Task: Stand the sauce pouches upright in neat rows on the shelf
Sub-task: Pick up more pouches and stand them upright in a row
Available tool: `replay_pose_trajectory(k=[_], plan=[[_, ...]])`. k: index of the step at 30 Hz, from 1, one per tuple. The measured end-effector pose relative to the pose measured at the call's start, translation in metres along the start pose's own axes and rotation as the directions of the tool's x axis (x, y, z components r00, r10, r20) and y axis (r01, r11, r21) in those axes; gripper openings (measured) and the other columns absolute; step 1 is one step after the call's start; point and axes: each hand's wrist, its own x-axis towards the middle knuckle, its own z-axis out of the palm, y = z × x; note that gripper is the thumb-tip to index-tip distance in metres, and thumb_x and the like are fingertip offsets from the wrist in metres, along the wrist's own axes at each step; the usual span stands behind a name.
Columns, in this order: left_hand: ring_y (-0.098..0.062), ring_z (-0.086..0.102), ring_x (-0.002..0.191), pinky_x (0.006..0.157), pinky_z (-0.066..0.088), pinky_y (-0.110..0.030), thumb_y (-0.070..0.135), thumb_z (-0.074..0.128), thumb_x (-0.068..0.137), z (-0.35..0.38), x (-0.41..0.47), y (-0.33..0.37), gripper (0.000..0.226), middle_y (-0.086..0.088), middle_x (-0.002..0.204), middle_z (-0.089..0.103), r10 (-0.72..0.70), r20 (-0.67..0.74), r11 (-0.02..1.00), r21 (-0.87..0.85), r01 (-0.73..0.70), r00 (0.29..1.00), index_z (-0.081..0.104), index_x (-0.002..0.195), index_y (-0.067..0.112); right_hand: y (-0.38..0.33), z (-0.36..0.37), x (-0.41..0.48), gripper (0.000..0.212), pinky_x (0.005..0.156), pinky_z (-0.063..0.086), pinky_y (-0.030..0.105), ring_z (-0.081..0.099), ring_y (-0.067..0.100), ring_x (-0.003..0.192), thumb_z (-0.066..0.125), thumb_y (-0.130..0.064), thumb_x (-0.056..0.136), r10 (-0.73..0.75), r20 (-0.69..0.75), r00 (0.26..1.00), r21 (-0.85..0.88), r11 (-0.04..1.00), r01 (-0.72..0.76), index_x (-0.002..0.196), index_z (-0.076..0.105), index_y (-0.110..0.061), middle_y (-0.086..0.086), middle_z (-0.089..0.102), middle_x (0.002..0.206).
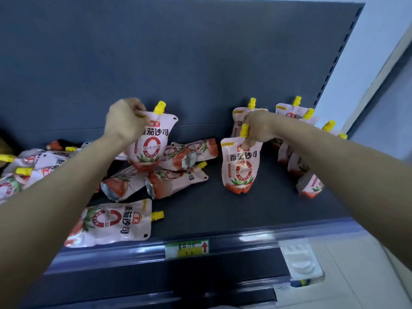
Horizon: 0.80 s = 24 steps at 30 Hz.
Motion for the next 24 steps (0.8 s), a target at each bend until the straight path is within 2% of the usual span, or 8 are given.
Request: replay_pose_trajectory(k=[3, 6, 9, 13, 17, 20, 22, 24], plan=[[-0.020, 0.049, 0.062, 0.061, 0.040, -0.025, 0.014, 0.070, 0.076, 0.007, -0.019, 0.034, 0.008, -0.008, 0.067, 0.059, 0.030, 0.020, 0.997, -0.073, -0.029, 0.999, 0.064, 0.071, 0.014, 0.023, 0.003, 0.004, 0.037, 0.073, 0.041, 0.029, 0.058, 0.026, 0.091, 0.070, -0.035, 0.081, 0.030, -0.086, 0.996, -0.060, 0.998, -0.035, 0.100, 0.066, -0.003, 0.013, 0.067, 0.106], [-0.015, 0.050, 0.056, 0.053, 0.040, -0.020, 0.010, 0.069, 0.075, 0.019, -0.040, 0.070, 0.011, -0.003, 0.061, 0.059, 0.057, 0.054, 0.992, -0.113, -0.050, 0.997, 0.065, 0.067, 0.017, 0.041, 0.005, 0.007, 0.023, 0.068, 0.040, 0.030, 0.053, 0.025, 0.083, 0.067, -0.027, 0.084, 0.048, -0.143, 0.989, -0.081, 0.995, -0.060, 0.086, 0.060, -0.005, 0.010, 0.064, 0.093], [-0.004, 0.050, 0.051, 0.050, 0.041, -0.017, 0.011, 0.072, 0.074, 0.035, -0.060, 0.096, 0.009, 0.001, 0.060, 0.061, 0.094, 0.156, 0.981, -0.180, -0.066, 0.983, 0.068, 0.067, 0.014, 0.055, 0.007, 0.006, 0.039, 0.072, 0.040, 0.031, 0.059, 0.032, 0.103, 0.069, -0.028, 0.083, 0.045, -0.153, 0.987, -0.040, 0.998, -0.052, 0.110, 0.060, -0.001, 0.013, 0.061, 0.098], [0.004, 0.048, 0.035, 0.040, 0.038, -0.011, 0.005, 0.070, 0.075, 0.066, -0.084, 0.115, 0.019, 0.006, 0.052, 0.059, 0.081, 0.312, 0.974, -0.225, -0.009, 0.946, 0.063, 0.060, 0.014, 0.063, 0.004, -0.002, 0.043, 0.075, 0.041, 0.030, 0.059, 0.032, 0.108, 0.065, -0.032, 0.086, -0.006, -0.136, 0.991, -0.029, 1.000, 0.002, 0.115, 0.061, 0.000, 0.015, 0.060, 0.117], [-0.008, 0.054, 0.058, 0.056, 0.044, -0.020, 0.003, 0.071, 0.075, 0.098, -0.106, 0.126, 0.010, -0.003, 0.066, 0.064, 0.085, 0.391, 0.971, -0.238, 0.011, 0.916, 0.067, 0.068, 0.008, 0.072, 0.000, -0.007, 0.031, 0.068, 0.041, 0.029, 0.052, 0.027, 0.086, 0.058, -0.021, 0.090, -0.034, -0.129, 0.991, 0.031, 0.999, 0.039, 0.108, 0.064, 0.004, 0.017, 0.057, 0.096], [-0.006, 0.054, 0.058, 0.056, 0.045, -0.020, 0.003, 0.070, 0.076, 0.114, -0.115, 0.135, 0.018, 0.001, 0.064, 0.062, 0.095, 0.394, 0.958, -0.287, 0.025, 0.914, 0.063, 0.063, 0.012, 0.076, 0.000, -0.012, 0.019, 0.051, 0.031, 0.022, 0.048, 0.024, 0.083, 0.050, -0.012, 0.092, -0.055, -0.138, 0.989, 0.119, 0.990, 0.071, 0.097, 0.065, -0.002, 0.010, 0.052, 0.085], [-0.003, 0.053, 0.057, 0.056, 0.045, -0.018, 0.004, 0.070, 0.076, 0.123, -0.118, 0.142, 0.025, 0.004, 0.063, 0.061, 0.100, 0.374, 0.951, -0.309, 0.022, 0.922, 0.060, 0.058, 0.017, 0.079, -0.003, -0.011, 0.010, 0.051, 0.029, 0.018, 0.047, 0.022, 0.085, 0.050, -0.009, 0.091, -0.053, -0.141, 0.989, 0.177, 0.981, 0.078, 0.094, 0.059, -0.011, 0.006, 0.048, 0.072], [0.000, 0.050, 0.056, 0.053, 0.041, -0.014, 0.005, 0.070, 0.077, 0.131, -0.120, 0.148, 0.031, 0.009, 0.061, 0.058, 0.103, 0.356, 0.947, -0.320, 0.018, 0.929, 0.056, 0.054, 0.021, 0.084, -0.005, -0.009, 0.017, 0.054, 0.034, 0.020, 0.047, 0.022, 0.085, 0.052, -0.009, 0.090, -0.058, -0.157, 0.986, 0.214, 0.973, 0.091, 0.104, 0.063, -0.011, 0.005, 0.050, 0.073]])
